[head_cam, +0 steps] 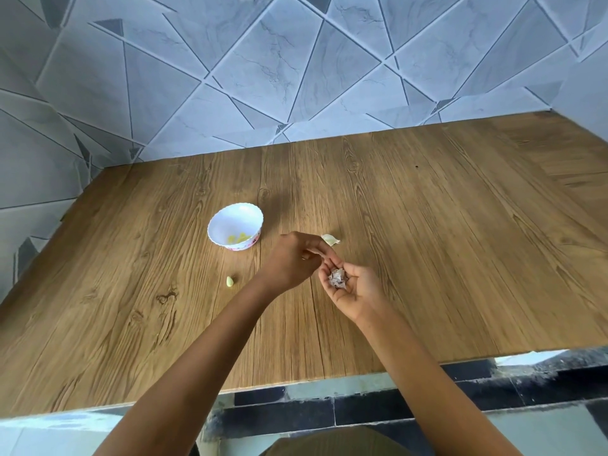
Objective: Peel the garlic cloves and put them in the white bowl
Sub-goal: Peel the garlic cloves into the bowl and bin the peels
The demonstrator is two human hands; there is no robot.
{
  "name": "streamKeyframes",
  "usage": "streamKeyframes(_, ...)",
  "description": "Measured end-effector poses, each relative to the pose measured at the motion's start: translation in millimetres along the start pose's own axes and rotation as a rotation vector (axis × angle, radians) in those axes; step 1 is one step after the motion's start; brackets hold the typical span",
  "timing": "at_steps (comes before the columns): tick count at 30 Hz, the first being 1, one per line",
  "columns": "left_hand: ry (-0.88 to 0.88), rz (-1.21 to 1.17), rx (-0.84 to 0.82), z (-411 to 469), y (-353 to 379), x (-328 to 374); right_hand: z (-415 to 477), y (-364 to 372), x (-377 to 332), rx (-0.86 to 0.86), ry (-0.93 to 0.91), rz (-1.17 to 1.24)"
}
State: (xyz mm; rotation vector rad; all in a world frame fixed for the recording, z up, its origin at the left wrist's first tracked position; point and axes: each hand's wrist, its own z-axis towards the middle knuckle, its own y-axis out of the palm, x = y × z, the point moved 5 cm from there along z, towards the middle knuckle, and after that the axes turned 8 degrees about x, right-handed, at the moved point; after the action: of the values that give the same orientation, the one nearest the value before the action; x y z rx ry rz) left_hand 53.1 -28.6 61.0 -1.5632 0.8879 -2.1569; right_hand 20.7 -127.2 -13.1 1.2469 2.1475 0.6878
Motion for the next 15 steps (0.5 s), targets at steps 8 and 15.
streamKeyframes(8,-0.423,-0.356,0.374,-52.0,-22.6,-58.6,-7.3,-12.8,3.3,0.015,-0.068,-0.088)
streamKeyframes(15,-0.435,-0.202,0.497,-106.4,-51.3,-80.7,-10.5,2.8,51.0,0.017,0.009,-0.175)
